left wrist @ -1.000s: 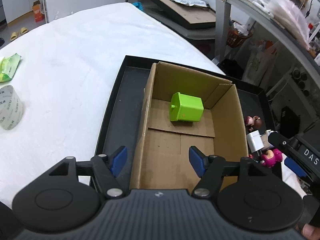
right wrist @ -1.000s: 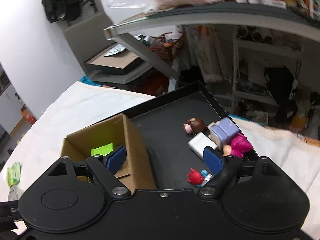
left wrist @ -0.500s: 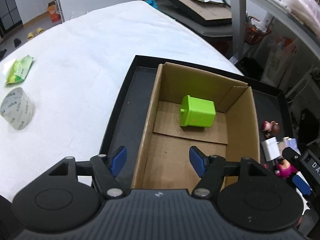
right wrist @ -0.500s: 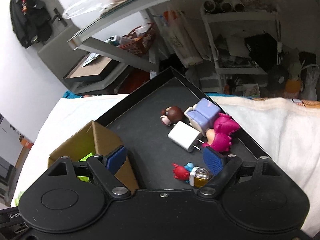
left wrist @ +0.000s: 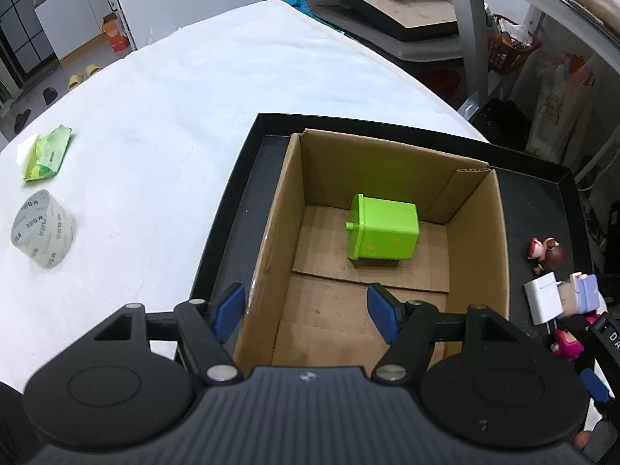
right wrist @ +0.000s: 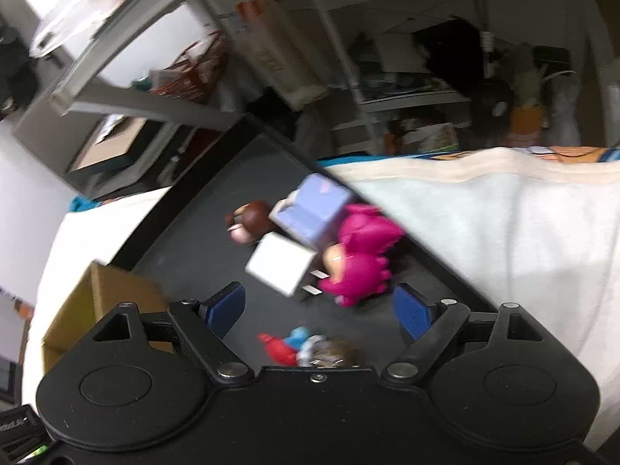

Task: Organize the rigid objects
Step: 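Move the right gripper to the pink figure and grasp it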

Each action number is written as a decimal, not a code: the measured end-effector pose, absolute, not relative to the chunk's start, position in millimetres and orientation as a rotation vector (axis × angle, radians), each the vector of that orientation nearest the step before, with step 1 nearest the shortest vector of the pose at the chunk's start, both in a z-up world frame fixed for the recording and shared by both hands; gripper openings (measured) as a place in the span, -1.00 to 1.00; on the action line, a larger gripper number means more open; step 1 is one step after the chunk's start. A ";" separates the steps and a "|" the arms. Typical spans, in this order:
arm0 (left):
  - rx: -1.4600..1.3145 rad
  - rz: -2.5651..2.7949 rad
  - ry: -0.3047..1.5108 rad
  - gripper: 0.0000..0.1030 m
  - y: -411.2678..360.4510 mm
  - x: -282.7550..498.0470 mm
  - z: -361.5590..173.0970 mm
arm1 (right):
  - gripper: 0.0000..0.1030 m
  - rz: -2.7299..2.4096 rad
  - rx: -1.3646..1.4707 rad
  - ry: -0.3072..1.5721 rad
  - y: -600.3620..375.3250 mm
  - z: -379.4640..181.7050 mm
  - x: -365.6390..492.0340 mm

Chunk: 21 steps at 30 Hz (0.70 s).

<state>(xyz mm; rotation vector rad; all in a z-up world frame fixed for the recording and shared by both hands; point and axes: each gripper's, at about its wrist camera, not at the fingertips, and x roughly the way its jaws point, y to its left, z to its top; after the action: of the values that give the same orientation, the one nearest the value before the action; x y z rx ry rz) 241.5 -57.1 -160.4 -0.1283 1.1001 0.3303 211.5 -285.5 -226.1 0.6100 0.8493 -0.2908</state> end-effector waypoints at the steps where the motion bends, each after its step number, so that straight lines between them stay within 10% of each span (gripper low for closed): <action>1: -0.121 0.340 1.100 0.32 -57.3 242.4 -160.5 | 0.59 -0.310 0.609 0.846 -287.7 -227.7 211.5; 11: -0.079 0.349 1.103 0.32 -67.1 245.8 -158.8 | -0.22 -0.370 0.581 0.849 -297.4 -247.0 231.5; 21: -0.075 0.348 1.092 0.32 -66.9 233.1 -156.4 | -0.24 -0.309 0.572 0.771 -290.8 -230.3 221.1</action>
<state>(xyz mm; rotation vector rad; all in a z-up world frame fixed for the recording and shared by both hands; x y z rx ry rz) 233.1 -66.9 -156.4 -0.0752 1.0921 0.3476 221.1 -290.8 -230.3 0.5723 0.7708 -0.3092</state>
